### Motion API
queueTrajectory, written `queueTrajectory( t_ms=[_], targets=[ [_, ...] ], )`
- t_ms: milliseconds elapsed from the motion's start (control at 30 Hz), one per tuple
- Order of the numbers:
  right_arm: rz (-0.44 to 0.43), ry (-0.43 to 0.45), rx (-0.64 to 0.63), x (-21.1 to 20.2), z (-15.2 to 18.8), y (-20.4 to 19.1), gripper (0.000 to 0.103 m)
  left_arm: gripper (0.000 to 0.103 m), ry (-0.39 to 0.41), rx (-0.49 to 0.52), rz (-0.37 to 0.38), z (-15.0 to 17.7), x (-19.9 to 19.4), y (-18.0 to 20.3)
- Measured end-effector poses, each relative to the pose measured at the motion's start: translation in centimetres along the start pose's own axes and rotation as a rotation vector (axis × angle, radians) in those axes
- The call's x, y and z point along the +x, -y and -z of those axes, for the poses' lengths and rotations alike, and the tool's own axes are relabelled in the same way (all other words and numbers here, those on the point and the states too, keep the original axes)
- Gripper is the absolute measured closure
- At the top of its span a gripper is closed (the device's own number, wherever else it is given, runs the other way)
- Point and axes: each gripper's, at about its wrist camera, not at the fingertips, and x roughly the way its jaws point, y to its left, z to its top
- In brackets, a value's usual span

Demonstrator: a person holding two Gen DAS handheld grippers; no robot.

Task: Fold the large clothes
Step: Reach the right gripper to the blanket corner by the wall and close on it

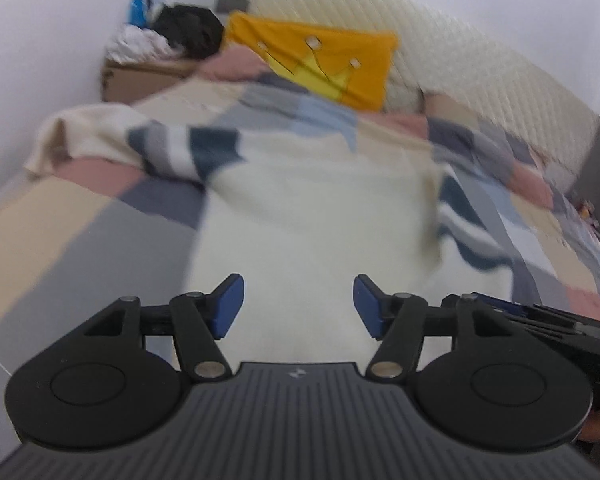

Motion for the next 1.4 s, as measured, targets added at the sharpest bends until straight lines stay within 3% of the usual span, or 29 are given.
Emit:
queueTrajectory(
  t_ms=[133, 367, 700, 767, 833, 867, 1133, 1267, 1400],
  targets=[
    [-0.066, -0.003, -0.099, 3.2, -3.1, -2.7, 0.062, 0.033, 0.036, -0.021, -0.068, -1.4, -0.9, -2.7],
    [-0.226, -0.051, -0.329, 11.8, -8.5, -9.6, 0.063, 0.033, -0.009, -0.072, -0.115, -1.8, 0.1, -7.2],
    [-0.326, -0.084, -0.596, 23.9, -10.5, -19.2, 0.064, 0.033, -0.023, -0.202, -0.157, -1.1, 1.5, -12.9],
    [-0.332, -0.082, -0.667, 25.9, -10.2, -21.1, 0.059, 0.033, -0.02, -0.247, -0.158, -0.7, 1.6, -14.0],
    [-0.356, -0.069, -0.709, 27.7, -10.0, -22.9, 0.041, 0.033, -0.016, -0.288, -0.166, -0.4, 1.8, -15.1],
    [-0.368, -0.054, -0.726, 28.6, -9.9, -23.8, 0.04, 0.033, -0.019, -0.307, -0.169, -0.2, 2.0, -15.6],
    [-0.326, 0.031, -0.926, 34.9, -8.7, -30.5, 0.04, 0.033, -0.031, -0.444, -0.214, 1.4, 3.6, -19.4],
    [-0.27, 0.106, -0.997, 36.9, -8.4, -33.2, 0.04, 0.033, -0.051, -0.486, -0.197, 2.2, 4.5, -20.4],
    [-0.246, 0.116, -1.045, 38.6, -8.1, -35.4, 0.04, 0.033, -0.058, -0.512, -0.194, 2.9, 4.7, -20.8]
  ],
)
